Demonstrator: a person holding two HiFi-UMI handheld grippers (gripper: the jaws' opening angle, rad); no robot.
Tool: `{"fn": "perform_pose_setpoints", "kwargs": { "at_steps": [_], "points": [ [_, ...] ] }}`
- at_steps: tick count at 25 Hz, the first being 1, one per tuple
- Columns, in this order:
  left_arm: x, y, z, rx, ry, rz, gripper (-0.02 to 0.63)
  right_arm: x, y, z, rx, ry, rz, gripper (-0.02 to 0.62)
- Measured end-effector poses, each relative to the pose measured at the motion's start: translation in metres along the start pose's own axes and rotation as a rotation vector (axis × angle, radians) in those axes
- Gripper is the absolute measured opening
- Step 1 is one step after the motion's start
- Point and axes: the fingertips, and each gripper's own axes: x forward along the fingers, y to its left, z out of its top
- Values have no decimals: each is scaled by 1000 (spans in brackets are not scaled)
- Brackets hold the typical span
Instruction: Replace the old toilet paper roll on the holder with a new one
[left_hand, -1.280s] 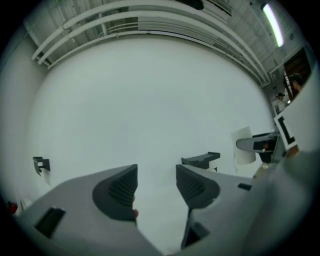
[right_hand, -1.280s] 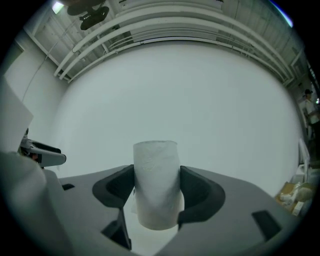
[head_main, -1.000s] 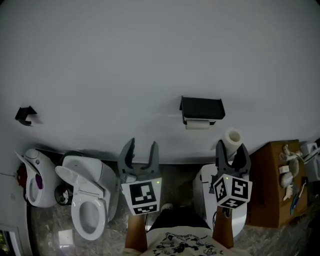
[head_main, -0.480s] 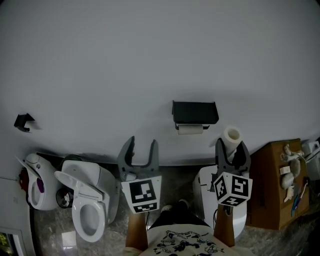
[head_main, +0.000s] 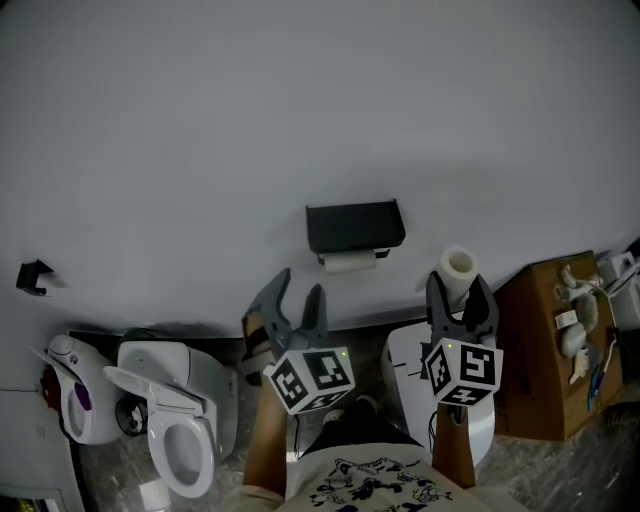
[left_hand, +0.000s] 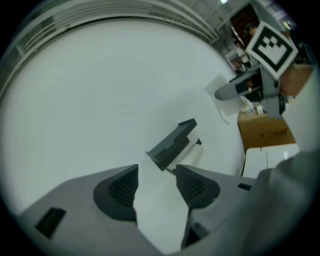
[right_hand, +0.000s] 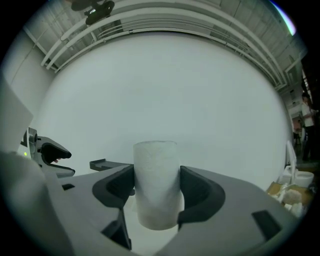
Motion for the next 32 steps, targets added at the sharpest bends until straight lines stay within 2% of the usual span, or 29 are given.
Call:
{"fn": "perform_pose_setpoints", "kwargs": {
  "at_steps": [7, 10, 14, 18, 23, 32],
  "points": [
    [28, -43, 7, 427, 67, 23, 225, 0, -26, -9, 0, 21, -40, 293],
    [40, -60, 8, 535, 75, 10, 225, 0, -35, -12, 1, 26, -54, 293],
    [58, -78, 5, 607, 94, -42, 225, 1, -44, -16, 4, 37, -66, 293],
    [77, -89, 7, 703, 111, -55, 225, 3, -57, -20, 10, 46, -84, 293],
    [96, -103, 13, 744, 121, -79, 224, 3, -70, -25, 18, 56, -102, 292],
    [106, -104, 9, 815, 129, -13, 184, 4, -88, -33, 42, 67, -124, 293]
  ]
}}
